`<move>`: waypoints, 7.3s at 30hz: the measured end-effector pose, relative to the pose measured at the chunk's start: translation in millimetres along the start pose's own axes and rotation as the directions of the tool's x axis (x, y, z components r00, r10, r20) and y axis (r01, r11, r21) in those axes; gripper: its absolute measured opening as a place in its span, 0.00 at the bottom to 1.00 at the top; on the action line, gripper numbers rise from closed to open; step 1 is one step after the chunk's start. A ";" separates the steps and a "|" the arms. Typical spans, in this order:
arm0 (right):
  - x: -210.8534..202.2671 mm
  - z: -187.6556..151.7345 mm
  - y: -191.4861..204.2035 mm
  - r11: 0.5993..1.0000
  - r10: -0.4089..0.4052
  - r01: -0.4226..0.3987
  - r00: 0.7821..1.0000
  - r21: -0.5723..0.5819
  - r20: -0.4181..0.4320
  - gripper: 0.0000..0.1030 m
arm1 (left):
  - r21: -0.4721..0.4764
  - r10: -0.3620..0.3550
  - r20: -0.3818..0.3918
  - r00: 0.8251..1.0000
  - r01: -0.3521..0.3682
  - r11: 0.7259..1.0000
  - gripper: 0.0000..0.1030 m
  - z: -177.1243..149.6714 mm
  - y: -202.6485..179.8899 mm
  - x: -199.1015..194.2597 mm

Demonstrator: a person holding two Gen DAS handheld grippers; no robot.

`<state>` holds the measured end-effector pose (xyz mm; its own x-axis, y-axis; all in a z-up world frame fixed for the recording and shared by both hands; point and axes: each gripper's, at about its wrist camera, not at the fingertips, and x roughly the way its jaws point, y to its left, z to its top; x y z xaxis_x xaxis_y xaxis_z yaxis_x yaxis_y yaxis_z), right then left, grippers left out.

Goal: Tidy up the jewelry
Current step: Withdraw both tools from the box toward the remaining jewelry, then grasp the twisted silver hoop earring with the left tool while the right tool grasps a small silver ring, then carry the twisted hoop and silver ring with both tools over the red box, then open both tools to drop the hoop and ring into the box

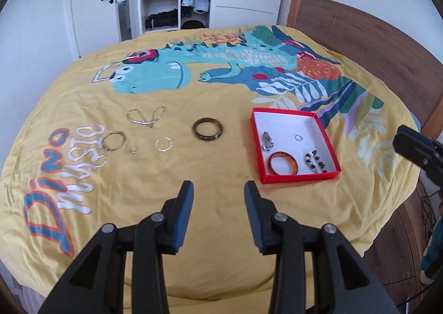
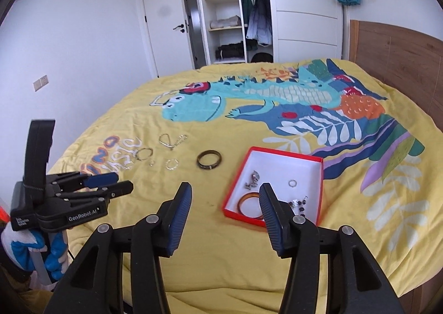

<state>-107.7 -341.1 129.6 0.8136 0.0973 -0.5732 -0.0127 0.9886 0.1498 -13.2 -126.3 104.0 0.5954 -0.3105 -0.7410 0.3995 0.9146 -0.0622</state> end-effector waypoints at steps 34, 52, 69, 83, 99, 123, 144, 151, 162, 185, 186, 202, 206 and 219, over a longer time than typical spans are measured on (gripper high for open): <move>150.3 -20.9 114.8 0.954 0.265 -0.285 0.947 -0.092 -0.182 0.53 | -0.347 0.201 -0.028 0.979 -0.198 0.917 0.40 -42.6 210.3 35.8; 315.1 -15.4 144.5 0.907 0.374 -0.414 0.875 -0.075 -0.307 0.52 | -0.232 0.097 -0.124 0.987 -0.124 0.965 0.39 8.6 254.5 189.1; 391.3 3.9 173.1 0.887 0.404 -0.453 0.857 -0.093 -0.319 0.41 | -0.106 0.072 -0.185 0.980 -0.093 0.990 0.17 1.0 276.4 244.2; 445.7 1.6 201.6 0.905 0.329 -0.404 0.864 -0.135 -0.381 0.30 | -0.121 0.016 -0.134 0.991 -0.033 0.992 0.04 -4.2 278.0 236.2; 407.5 8.1 205.2 0.895 0.331 -0.411 0.871 -0.170 -0.362 0.18 | -0.182 0.010 -0.068 0.998 -0.022 0.983 0.03 3.7 276.0 199.1; 214.3 5.9 145.5 0.946 0.279 -0.309 0.931 -0.098 -0.236 0.18 | -0.174 -0.011 0.075 0.997 0.024 0.984 0.03 0.1 203.7 50.0; 96.2 -35.7 -9.6 0.991 0.118 -0.111 0.988 0.069 -0.097 0.18 | -0.022 -0.090 0.053 0.995 0.091 0.996 0.03 3.4 58.5 18.5; 100.0 -41.2 -67.6 0.993 0.048 -0.036 0.993 0.110 -0.109 0.18 | 0.071 -0.158 0.009 0.987 0.157 0.985 0.03 23.0 -7.7 53.1; 166.3 -23.1 -135.3 0.993 -0.002 0.021 0.987 0.115 -0.161 0.18 | 0.144 -0.221 -0.080 0.972 0.230 0.962 0.03 68.9 -89.3 152.8; 331.0 2.0 -190.7 0.993 -0.059 0.015 0.921 -0.115 -0.386 0.18 | 0.140 -0.159 -0.244 0.957 0.197 0.970 0.04 95.8 -140.4 338.2; 333.7 2.7 -189.4 0.991 -0.061 0.010 0.918 -0.130 -0.391 0.18 | 0.120 -0.169 -0.249 0.954 0.204 0.972 0.04 96.0 -136.8 341.1; 339.6 5.4 -181.5 0.976 -0.111 0.016 0.896 -0.218 -0.430 0.23 | 0.097 -0.175 -0.270 0.947 0.208 0.973 0.05 95.9 -134.5 344.6; 325.1 3.4 -184.3 0.977 -0.130 0.042 0.895 -0.210 -0.426 0.26 | 0.106 -0.172 -0.262 0.950 0.206 0.973 0.06 97.5 -135.4 337.1; 200.1 19.4 -158.2 0.994 -0.079 0.055 0.959 -0.096 -0.273 0.34 | 0.189 -0.215 -0.112 0.970 0.234 0.954 0.22 108.9 -149.9 215.2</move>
<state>68.5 -480.2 6.8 0.6221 0.0460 -0.7816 -0.0241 0.9989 0.0396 131.0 -358.5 26.7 0.4133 -0.4692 -0.7804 0.6522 0.7506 -0.1059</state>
